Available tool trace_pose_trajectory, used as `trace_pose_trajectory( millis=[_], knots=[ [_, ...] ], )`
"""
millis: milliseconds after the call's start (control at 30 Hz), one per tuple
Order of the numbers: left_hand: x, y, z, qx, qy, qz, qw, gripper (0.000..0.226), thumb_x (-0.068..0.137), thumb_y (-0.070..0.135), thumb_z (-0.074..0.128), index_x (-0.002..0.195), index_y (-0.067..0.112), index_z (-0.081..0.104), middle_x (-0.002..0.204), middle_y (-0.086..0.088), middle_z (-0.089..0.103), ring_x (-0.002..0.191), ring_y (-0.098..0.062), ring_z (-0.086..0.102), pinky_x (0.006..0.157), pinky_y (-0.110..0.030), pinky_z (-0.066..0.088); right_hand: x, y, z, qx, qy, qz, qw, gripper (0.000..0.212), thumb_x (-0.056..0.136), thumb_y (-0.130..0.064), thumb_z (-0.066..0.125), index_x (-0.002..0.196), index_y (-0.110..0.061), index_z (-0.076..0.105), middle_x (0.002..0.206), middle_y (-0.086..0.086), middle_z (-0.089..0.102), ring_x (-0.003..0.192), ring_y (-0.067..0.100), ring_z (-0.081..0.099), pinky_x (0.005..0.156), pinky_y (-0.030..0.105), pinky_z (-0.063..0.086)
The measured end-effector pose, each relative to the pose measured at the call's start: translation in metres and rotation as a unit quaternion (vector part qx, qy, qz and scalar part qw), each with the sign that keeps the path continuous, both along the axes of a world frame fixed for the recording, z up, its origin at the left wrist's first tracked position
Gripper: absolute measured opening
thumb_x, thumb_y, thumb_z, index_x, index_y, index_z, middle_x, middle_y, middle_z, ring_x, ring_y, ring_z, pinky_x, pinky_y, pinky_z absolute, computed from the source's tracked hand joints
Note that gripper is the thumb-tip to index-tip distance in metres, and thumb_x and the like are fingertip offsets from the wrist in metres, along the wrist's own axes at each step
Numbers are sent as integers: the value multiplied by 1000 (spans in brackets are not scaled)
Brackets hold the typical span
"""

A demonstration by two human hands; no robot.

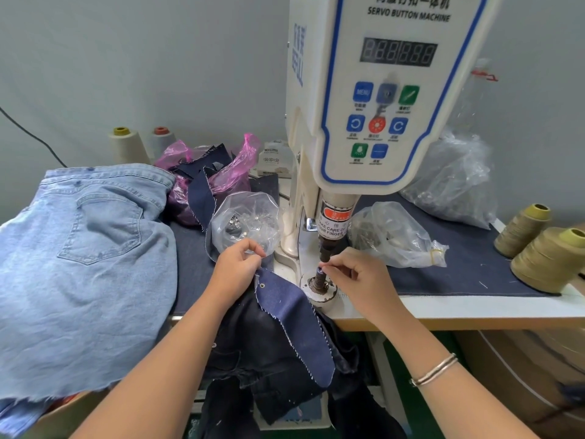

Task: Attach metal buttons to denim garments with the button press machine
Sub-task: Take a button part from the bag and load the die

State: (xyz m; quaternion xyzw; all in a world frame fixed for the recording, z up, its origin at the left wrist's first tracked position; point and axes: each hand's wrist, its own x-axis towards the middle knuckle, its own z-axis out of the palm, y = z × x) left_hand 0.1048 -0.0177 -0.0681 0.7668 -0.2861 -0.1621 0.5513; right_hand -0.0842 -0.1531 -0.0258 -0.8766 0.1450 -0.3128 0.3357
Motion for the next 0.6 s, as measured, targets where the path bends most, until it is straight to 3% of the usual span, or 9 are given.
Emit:
trace_pose_trajectory(
  millis=[167, 233, 333, 367, 400, 533, 600],
  knots=[
    [0, 0, 1, 2, -2, 0, 1000, 25, 77, -3, 47, 73, 19, 58, 43, 8, 48, 42, -8, 34, 43, -16, 29, -6, 4, -3, 19, -3, -2, 1000, 12, 85, -2, 68, 90, -11, 74, 69, -12, 56, 65, 2, 51, 60, 8, 36],
    [-1, 1, 2, -3, 2, -4, 1000, 25, 78, -4, 47, 74, 17, 58, 43, 8, 48, 42, -7, 34, 43, -16, 29, -14, 10, -3, 56, -52, -26, 997, 22, 85, -3, 67, 90, -25, 70, 75, -6, 62, 69, 8, 55, 60, 12, 40],
    [-4, 4, 6, -31, 16, -17, 999, 26, 79, -10, 43, 78, 12, 57, 39, 8, 47, 38, -1, 36, 42, -12, 29, -36, 32, -16, 69, -81, -57, 993, 12, 84, -22, 65, 83, -34, 64, 79, -10, 61, 71, 8, 55, 64, 17, 42],
    [-5, 4, 7, -38, 20, -19, 999, 26, 80, -11, 42, 79, 10, 57, 39, 8, 47, 38, -1, 37, 42, -11, 29, -46, 43, -27, 53, -68, -57, 995, 2, 82, -31, 63, 81, -32, 63, 79, -11, 58, 73, 7, 54, 67, 18, 42],
    [-6, 5, 8, -40, 22, -20, 999, 26, 80, -11, 42, 80, 10, 57, 39, 7, 47, 39, -1, 38, 43, -11, 29, -56, 54, -38, 30, -48, -68, 996, 7, 79, -37, 62, 80, -30, 62, 80, -13, 56, 76, 6, 53, 71, 21, 42],
    [-7, 5, 11, -40, 22, -18, 999, 26, 79, -12, 42, 81, 9, 57, 39, 9, 46, 39, 0, 35, 43, -11, 29, -84, 81, -81, -115, 103, -157, 975, 41, 52, -52, 80, 78, -26, 62, 85, -10, 54, 78, 12, 56, 72, 29, 38],
    [-8, 5, 11, -39, 21, -17, 999, 26, 79, -13, 42, 81, 8, 57, 39, 9, 45, 39, 0, 35, 42, -10, 29, -85, 90, -89, -81, 152, -195, 966, 61, 35, -49, 92, 81, -24, 62, 82, -10, 60, 73, 20, 64, 65, 31, 39]
  ],
)
